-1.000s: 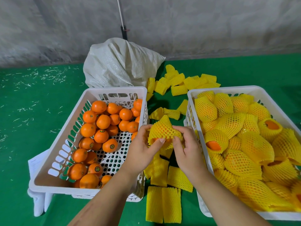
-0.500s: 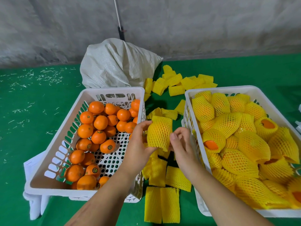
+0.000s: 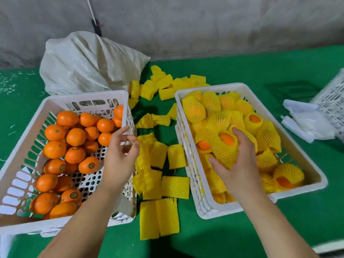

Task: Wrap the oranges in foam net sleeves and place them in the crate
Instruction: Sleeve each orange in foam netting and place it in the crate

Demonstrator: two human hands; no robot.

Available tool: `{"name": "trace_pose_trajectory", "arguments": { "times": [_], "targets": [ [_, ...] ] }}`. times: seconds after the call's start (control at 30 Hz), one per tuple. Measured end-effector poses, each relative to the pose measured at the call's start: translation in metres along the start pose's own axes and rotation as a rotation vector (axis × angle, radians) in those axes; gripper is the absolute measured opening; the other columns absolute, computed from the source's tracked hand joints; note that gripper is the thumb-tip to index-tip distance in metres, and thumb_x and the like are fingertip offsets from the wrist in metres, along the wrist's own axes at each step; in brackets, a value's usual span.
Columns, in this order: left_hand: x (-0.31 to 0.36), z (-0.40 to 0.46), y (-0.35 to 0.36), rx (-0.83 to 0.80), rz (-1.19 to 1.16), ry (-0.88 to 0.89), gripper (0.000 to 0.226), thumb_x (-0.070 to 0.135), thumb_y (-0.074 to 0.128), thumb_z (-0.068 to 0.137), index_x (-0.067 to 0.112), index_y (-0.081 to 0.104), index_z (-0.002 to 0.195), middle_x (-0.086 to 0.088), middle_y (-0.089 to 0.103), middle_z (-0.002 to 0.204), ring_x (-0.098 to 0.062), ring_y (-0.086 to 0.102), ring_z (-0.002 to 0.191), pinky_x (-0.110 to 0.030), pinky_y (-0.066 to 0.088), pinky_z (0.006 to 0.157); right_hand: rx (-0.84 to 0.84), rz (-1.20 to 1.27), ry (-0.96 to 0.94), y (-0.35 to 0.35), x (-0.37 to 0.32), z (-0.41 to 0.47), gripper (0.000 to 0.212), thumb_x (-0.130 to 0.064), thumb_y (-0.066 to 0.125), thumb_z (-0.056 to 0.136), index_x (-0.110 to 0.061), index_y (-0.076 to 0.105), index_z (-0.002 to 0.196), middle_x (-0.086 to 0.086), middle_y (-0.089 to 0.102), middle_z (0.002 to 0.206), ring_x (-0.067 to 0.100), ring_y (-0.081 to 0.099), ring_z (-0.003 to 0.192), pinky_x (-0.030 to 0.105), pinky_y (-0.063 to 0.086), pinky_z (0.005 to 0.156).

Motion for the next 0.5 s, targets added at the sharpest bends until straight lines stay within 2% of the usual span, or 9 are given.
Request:
{"name": "trace_pose_trajectory", "arguments": {
  "times": [0.07, 0.1, 0.17, 0.23, 0.3, 0.43, 0.5],
  "targets": [
    [0.001, -0.001, 0.000, 0.024, -0.004, -0.023, 0.036, 0.038, 0.063, 0.105, 0.046, 0.052, 0.138, 0.012, 0.066, 0.118, -0.021, 0.070, 0.103, -0.024, 0.061, 0.069, -0.217, -0.354, -0.020, 0.004, 0.015, -0.012, 0.102, -0.087, 0.050, 0.076, -0.050, 0.002, 0.158, -0.009, 0.007, 0.167, 0.025, 0.011, 0.156, 0.049, 0.033, 0.118],
    [0.002, -0.002, 0.002, 0.018, 0.025, -0.023, 0.033, 0.040, 0.061, 0.105, 0.046, 0.053, 0.137, 0.013, 0.066, 0.117, -0.018, 0.071, 0.100, -0.025, 0.060, 0.068, -0.314, -0.442, -0.066, 0.013, 0.017, -0.017, 0.097, -0.093, 0.033, 0.078, -0.052, -0.005, 0.157, -0.012, -0.003, 0.169, 0.023, 0.003, 0.158, 0.050, 0.029, 0.121],
    [0.004, -0.003, 0.006, -0.017, 0.117, -0.009, 0.029, 0.042, 0.059, 0.106, 0.044, 0.055, 0.135, 0.016, 0.066, 0.114, -0.014, 0.070, 0.089, -0.037, 0.060, 0.064, -0.398, -0.503, -0.175, 0.029, 0.013, -0.024, 0.087, -0.093, 0.012, 0.082, -0.054, -0.009, 0.157, -0.016, -0.011, 0.170, 0.016, -0.008, 0.158, 0.046, 0.022, 0.125],
    [0.008, -0.004, 0.011, -0.060, 0.174, 0.014, 0.028, 0.038, 0.059, 0.106, 0.038, 0.057, 0.134, 0.019, 0.064, 0.114, -0.017, 0.066, 0.081, -0.047, 0.057, 0.058, -0.405, -0.531, -0.197, 0.037, 0.012, -0.025, 0.085, -0.090, 0.008, 0.085, -0.049, -0.009, 0.158, -0.017, -0.011, 0.170, 0.011, -0.011, 0.157, 0.041, 0.019, 0.126],
    [0.013, -0.005, 0.014, -0.078, 0.192, 0.033, 0.027, 0.035, 0.060, 0.106, 0.036, 0.058, 0.133, 0.022, 0.064, 0.112, -0.020, 0.065, 0.083, -0.049, 0.057, 0.063, -0.413, -0.505, -0.156, 0.037, 0.018, -0.021, 0.092, -0.091, 0.009, 0.083, -0.044, -0.013, 0.160, -0.020, -0.014, 0.169, 0.006, -0.011, 0.156, 0.037, 0.016, 0.126],
    [0.019, -0.005, 0.014, -0.054, 0.105, 0.004, 0.023, 0.042, 0.057, 0.107, 0.039, 0.059, 0.130, 0.022, 0.067, 0.109, -0.017, 0.069, 0.081, -0.039, 0.056, 0.066, -0.478, -0.534, -0.166, 0.037, 0.021, -0.017, 0.098, -0.091, 0.012, 0.083, -0.038, -0.013, 0.161, -0.020, -0.020, 0.167, 0.004, -0.019, 0.154, 0.040, 0.003, 0.129],
    [0.017, -0.003, 0.008, -0.005, 0.000, -0.029, 0.025, 0.044, 0.058, 0.107, 0.037, 0.060, 0.130, 0.014, 0.069, 0.111, -0.010, 0.072, 0.087, -0.031, 0.056, 0.071, -0.405, -0.580, -0.180, 0.038, 0.013, -0.019, 0.096, -0.085, 0.015, 0.086, -0.032, -0.008, 0.163, -0.013, -0.016, 0.170, 0.010, -0.022, 0.155, 0.045, 0.002, 0.129]
  ]
}}
Point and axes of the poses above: each hand's wrist, its own z-axis towards the middle knuckle, its own y-axis out of the palm, x = y × z, the point moved 6 cm from there along z, towards the middle knuckle
